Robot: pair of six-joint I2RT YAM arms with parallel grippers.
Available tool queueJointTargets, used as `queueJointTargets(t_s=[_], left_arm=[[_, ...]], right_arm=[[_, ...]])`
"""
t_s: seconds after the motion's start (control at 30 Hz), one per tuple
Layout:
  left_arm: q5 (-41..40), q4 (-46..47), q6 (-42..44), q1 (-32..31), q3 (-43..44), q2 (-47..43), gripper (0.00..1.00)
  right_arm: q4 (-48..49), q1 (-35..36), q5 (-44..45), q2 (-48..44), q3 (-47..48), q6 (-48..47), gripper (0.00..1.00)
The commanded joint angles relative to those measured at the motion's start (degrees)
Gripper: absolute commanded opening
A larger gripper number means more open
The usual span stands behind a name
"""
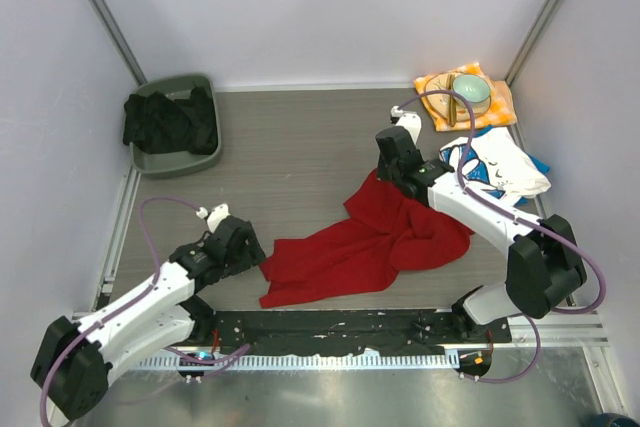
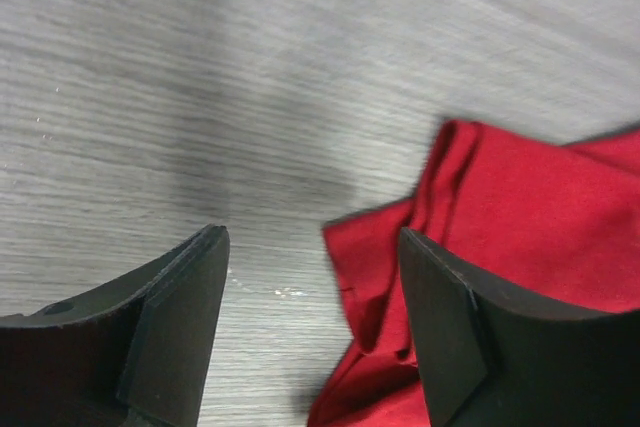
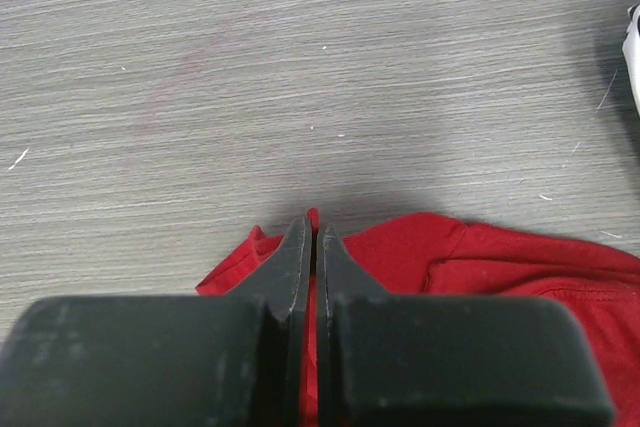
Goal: Fold and stack the t-shirts
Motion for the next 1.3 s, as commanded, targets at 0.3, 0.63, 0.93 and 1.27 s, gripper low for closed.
queueJointTargets(t_s=[0.3, 0.63, 0.93, 1.27], left_arm=[[2.1, 1.2, -2.3, -0.4, -0.4, 6.9, 0.64], [2.5, 5.2, -3.0, -4.6, 1.8, 17.4, 0.61], [0.4, 2.5, -6.3, -5.5, -0.9, 16.7, 0.54], [-0.6, -4.6, -8.6, -5.5, -1.7, 6.6, 0.48]], right_arm=[[2.9, 0.2, -0.7, -2.8, -2.2, 0.5, 0.01], [3.5, 0.2, -0.5, -4.2, -3.6, 0.6, 0.01], [3.8, 0.2, -0.6, -4.9, -5.1, 0.4, 0.01], [4.5, 0.2, -2.0, -4.5, -5.3, 0.8, 0.01]])
